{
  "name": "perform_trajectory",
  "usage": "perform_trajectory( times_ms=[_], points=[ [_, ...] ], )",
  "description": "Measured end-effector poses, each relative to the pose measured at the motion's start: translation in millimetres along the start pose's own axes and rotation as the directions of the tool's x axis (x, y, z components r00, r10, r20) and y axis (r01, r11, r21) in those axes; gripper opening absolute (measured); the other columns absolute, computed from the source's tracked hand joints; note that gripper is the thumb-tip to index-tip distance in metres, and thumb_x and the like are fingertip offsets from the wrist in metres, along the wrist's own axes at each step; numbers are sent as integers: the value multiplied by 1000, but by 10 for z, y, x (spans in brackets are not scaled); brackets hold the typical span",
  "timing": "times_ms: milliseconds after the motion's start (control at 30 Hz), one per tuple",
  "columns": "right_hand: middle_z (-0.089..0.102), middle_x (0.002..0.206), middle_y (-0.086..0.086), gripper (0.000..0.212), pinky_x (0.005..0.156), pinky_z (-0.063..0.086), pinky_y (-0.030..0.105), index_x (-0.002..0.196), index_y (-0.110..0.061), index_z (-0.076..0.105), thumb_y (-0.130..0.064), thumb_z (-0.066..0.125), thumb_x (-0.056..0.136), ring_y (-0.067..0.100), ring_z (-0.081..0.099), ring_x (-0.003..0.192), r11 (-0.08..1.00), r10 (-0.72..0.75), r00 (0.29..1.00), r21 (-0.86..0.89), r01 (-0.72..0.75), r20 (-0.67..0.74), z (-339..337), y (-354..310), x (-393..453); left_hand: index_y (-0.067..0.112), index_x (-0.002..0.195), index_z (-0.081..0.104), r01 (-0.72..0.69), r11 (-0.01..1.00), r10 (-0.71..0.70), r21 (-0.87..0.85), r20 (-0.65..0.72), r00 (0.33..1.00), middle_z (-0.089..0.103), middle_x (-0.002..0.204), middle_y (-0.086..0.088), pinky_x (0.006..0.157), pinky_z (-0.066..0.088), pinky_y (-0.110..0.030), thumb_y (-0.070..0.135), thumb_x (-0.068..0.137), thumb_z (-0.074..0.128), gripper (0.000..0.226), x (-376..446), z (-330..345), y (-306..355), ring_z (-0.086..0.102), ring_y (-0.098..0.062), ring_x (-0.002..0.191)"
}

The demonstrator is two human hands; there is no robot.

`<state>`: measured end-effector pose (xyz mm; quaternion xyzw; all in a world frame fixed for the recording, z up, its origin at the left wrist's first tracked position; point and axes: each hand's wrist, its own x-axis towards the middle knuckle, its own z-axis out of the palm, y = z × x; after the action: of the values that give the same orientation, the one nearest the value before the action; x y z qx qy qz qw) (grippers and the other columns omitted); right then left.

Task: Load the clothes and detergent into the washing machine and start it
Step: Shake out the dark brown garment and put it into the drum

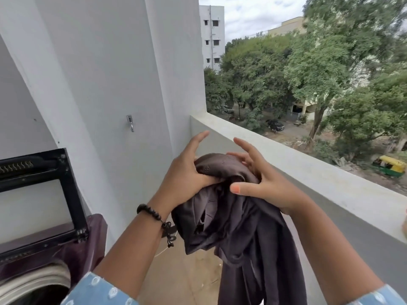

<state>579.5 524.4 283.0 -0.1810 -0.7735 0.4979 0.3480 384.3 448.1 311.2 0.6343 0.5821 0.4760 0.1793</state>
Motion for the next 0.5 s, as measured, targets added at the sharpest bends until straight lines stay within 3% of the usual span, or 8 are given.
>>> perform_trajectory(
  times_ms=[100,167,333,500],
  points=[
    [49,143,-18,115,98,50,30,150,-44,22,-44,90,58,11,56,127,977,85,995,192,-95,60,-68,183,-154,44,134,47,2,980,-30,-200,-141,990,73,87,-21,87,57,-51,3,71,82,83,5,5,56,71,-33,82],
    [45,148,-17,118,103,47,34,149,-46,22,-50,91,54,11,51,131,962,118,990,237,-134,79,-82,311,-231,39,128,52,16,934,-106,-356,-235,966,70,89,-25,85,58,-50,-3,76,77,72,18,8,112,68,-31,79],
    [47,147,-16,109,107,44,37,146,-48,26,-53,89,58,10,49,133,951,129,991,276,-137,45,3,509,-287,19,131,51,-54,727,-323,-685,-410,853,73,74,6,68,58,-29,-7,85,65,55,95,44,173,70,-12,72],
    [60,136,-8,107,94,53,31,147,-35,32,-46,90,58,16,59,123,885,120,988,461,-61,-99,181,493,-192,15,135,48,-153,583,-438,-798,-467,768,68,93,-1,65,56,-23,-4,88,62,52,101,220,188,71,-7,71]
  ],
)
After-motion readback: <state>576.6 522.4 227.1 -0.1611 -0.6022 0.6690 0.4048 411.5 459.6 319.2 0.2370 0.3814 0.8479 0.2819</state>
